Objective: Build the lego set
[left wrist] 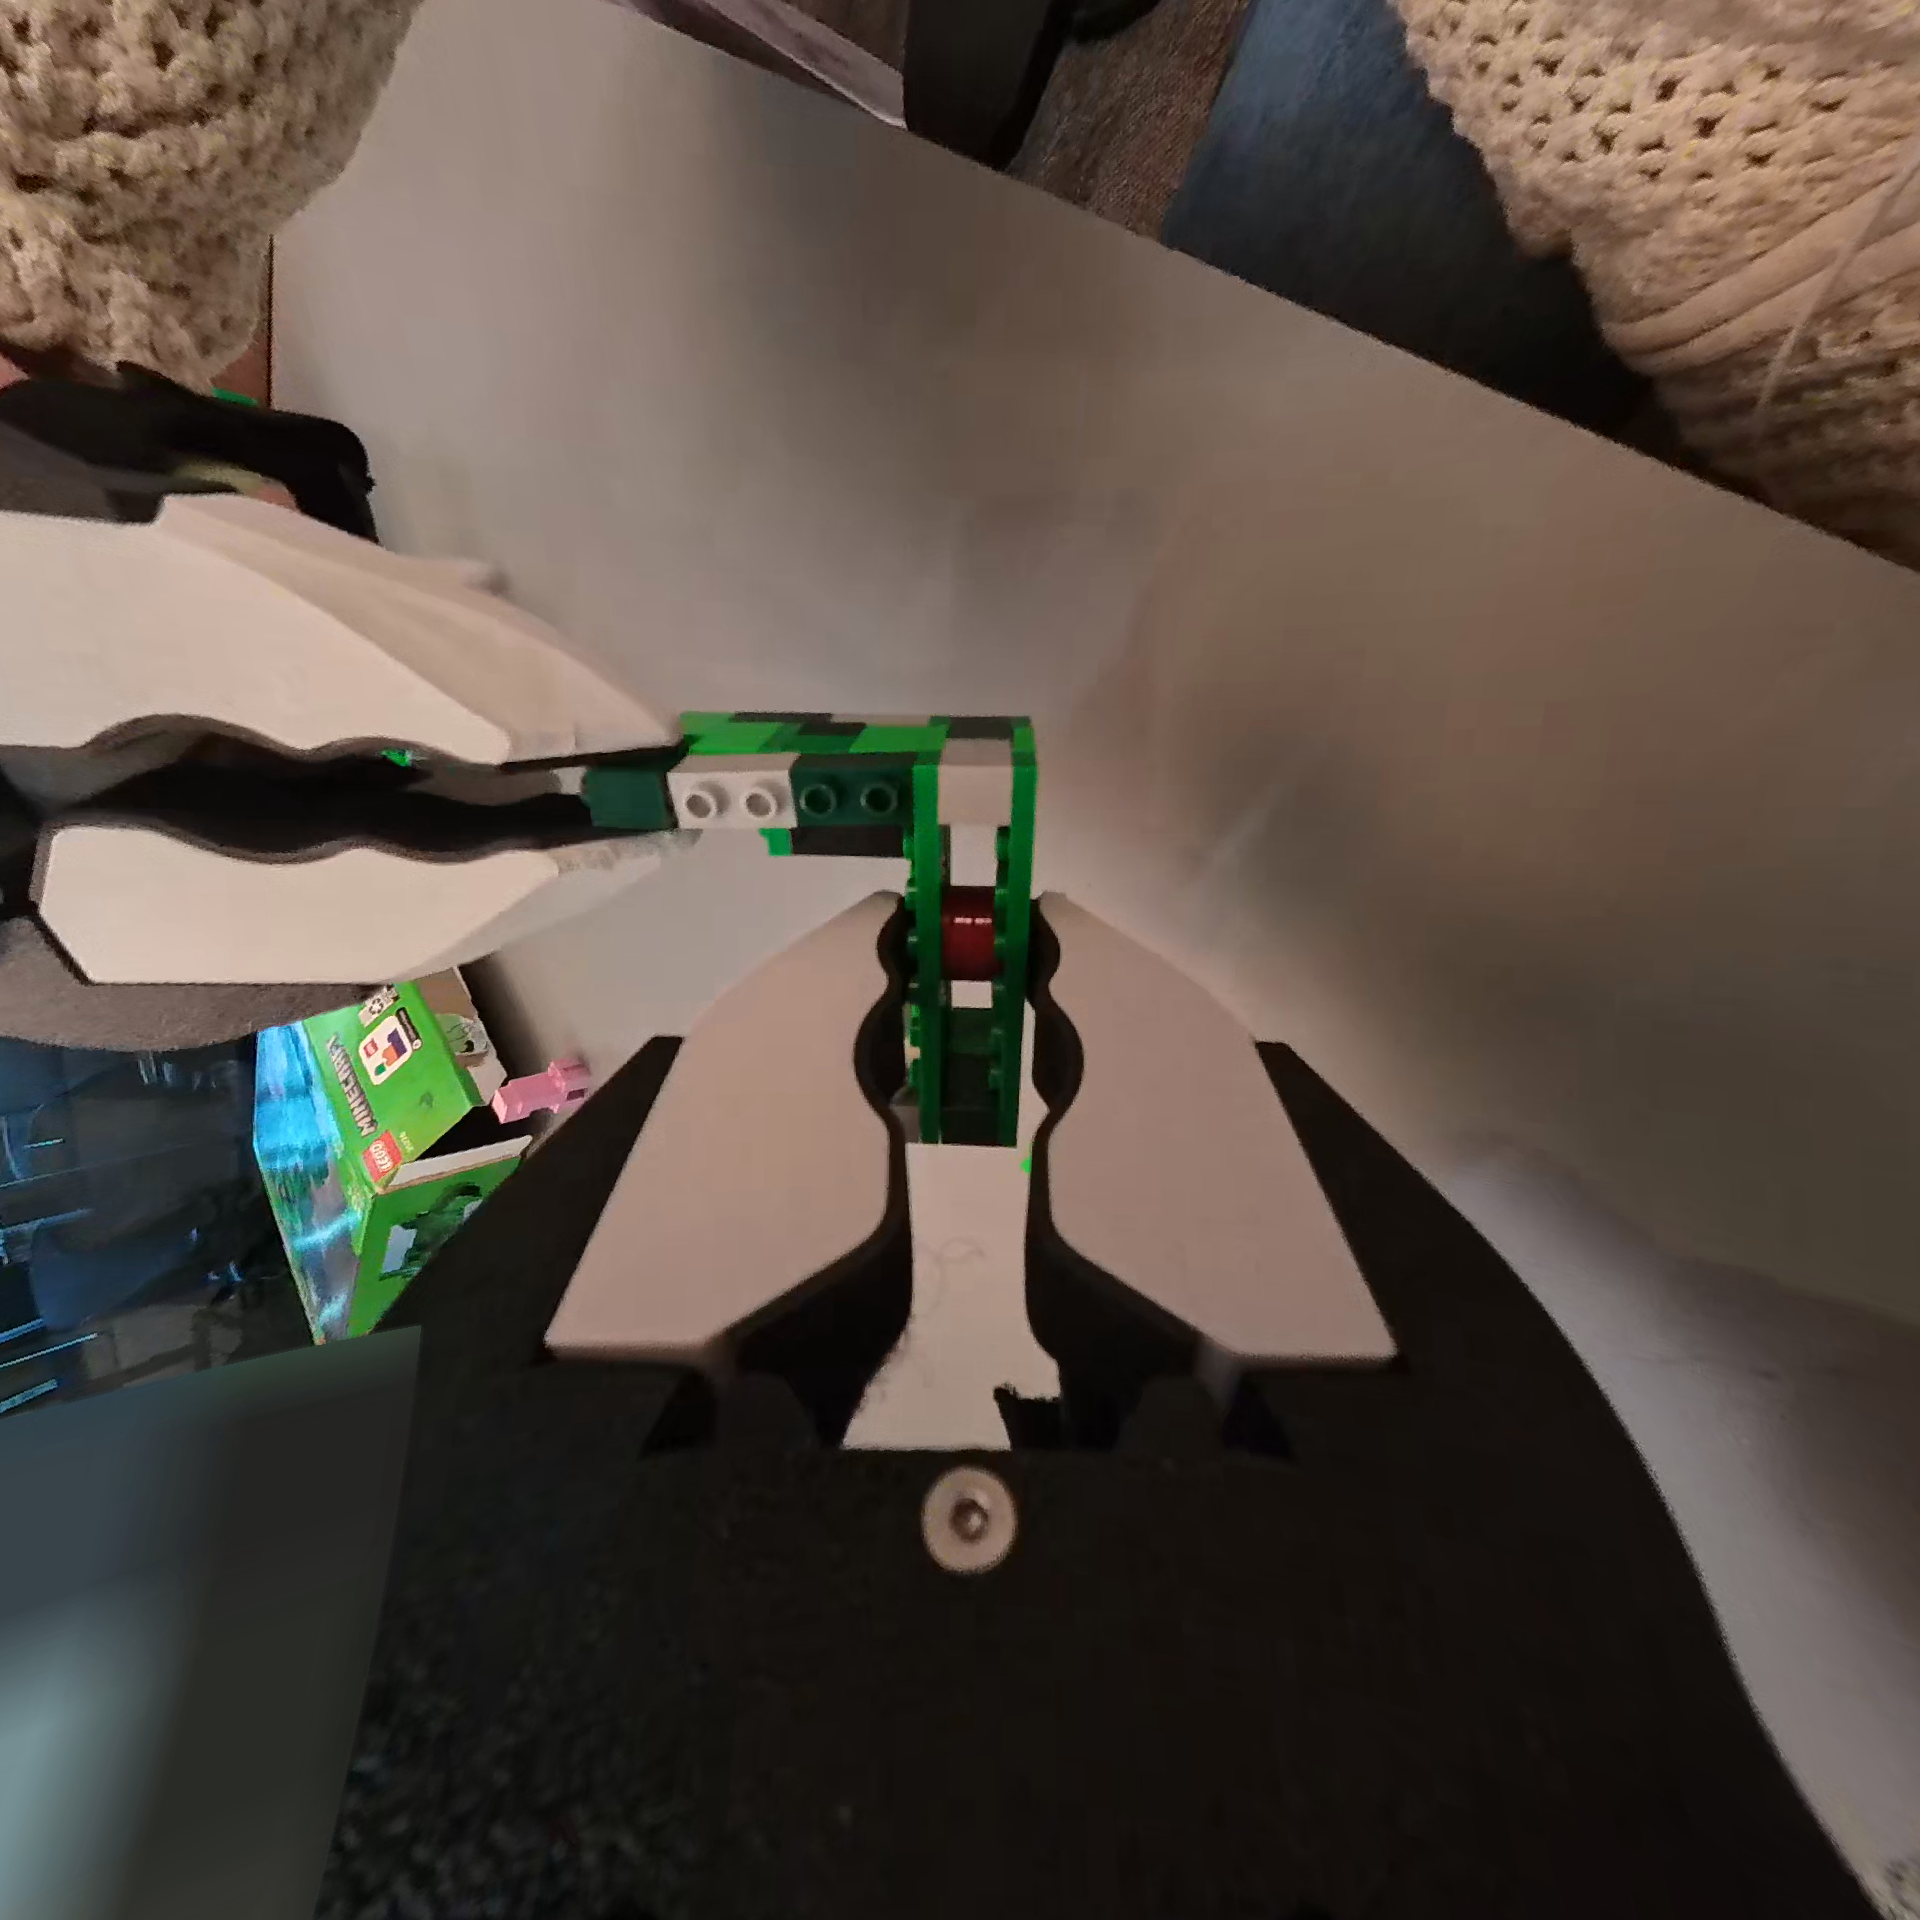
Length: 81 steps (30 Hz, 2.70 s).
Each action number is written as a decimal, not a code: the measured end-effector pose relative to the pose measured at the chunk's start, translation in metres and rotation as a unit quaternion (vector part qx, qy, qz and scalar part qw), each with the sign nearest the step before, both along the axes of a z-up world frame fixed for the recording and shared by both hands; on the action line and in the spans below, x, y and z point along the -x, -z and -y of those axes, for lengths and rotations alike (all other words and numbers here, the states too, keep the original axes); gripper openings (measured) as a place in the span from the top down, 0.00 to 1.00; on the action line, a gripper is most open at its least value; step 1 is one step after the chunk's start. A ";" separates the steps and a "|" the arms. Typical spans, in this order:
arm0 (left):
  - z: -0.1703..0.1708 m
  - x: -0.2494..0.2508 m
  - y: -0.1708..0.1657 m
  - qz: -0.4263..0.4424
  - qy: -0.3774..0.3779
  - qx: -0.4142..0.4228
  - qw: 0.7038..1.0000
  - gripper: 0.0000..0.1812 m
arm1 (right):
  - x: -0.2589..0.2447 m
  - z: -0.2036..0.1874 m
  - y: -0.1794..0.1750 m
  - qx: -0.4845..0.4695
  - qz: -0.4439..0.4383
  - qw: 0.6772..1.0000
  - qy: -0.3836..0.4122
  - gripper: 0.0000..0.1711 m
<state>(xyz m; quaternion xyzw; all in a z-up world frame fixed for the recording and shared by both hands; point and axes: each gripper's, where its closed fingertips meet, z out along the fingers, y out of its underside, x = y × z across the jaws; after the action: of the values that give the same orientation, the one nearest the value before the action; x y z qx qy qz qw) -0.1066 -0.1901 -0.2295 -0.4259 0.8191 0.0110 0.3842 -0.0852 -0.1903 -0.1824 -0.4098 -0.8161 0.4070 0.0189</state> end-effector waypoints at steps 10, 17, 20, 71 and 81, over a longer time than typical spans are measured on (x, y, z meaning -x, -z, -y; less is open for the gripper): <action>-0.001 0.001 -0.001 -0.005 -0.004 -0.009 1.000 0.89 | 0.001 0.002 -0.001 -0.013 -0.001 1.000 -0.007 0.92; -0.004 0.002 -0.001 -0.005 -0.010 -0.014 1.000 0.89 | 0.000 0.002 -0.002 -0.020 -0.007 1.000 -0.004 0.92; -0.005 0.003 -0.002 -0.006 -0.010 -0.016 1.000 0.89 | 0.000 0.000 -0.002 -0.025 -0.009 1.000 -0.003 0.92; -0.025 0.014 0.019 -0.033 -0.049 0.009 0.998 0.90 | 0.013 -0.013 0.006 -0.347 -0.397 0.712 0.464 0.40; -0.025 0.013 0.020 -0.036 -0.048 0.010 0.998 0.90 | 0.033 -0.017 0.024 -0.421 -0.402 0.663 0.471 0.43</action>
<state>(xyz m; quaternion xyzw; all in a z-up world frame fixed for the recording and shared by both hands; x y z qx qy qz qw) -0.1195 -0.1653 -0.2496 -0.4678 0.8112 0.0365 0.3490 -0.1180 -0.1735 -0.2060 -0.4845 -0.5120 0.0825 0.7045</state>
